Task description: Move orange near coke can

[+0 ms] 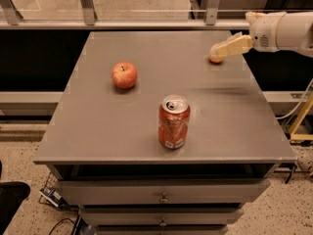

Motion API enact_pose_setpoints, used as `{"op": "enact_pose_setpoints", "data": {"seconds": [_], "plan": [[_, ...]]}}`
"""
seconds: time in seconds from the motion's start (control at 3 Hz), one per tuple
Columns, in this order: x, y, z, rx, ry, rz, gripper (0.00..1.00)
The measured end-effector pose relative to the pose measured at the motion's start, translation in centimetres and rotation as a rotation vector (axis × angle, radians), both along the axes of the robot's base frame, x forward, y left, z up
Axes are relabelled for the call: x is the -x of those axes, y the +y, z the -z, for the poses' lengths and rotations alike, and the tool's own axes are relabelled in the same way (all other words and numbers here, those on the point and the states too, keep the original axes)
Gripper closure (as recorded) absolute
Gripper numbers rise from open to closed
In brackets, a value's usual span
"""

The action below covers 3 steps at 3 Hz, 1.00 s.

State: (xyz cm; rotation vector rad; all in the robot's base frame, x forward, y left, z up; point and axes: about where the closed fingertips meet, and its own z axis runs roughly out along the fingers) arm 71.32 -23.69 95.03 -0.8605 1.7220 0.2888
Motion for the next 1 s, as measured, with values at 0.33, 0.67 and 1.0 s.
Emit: {"op": "enact_pose_setpoints", "data": {"seconds": [0.33, 0.67, 1.0], "plan": [[-2.4, -1.8, 1.9, -0.054, -0.010, 0.010, 0.00], [-4.0, -2.8, 3.6, -0.088, 0.001, 0.013, 0.00], [-5.0, -2.9, 5.4, -0.137, 0.022, -0.003, 0.00]]}}
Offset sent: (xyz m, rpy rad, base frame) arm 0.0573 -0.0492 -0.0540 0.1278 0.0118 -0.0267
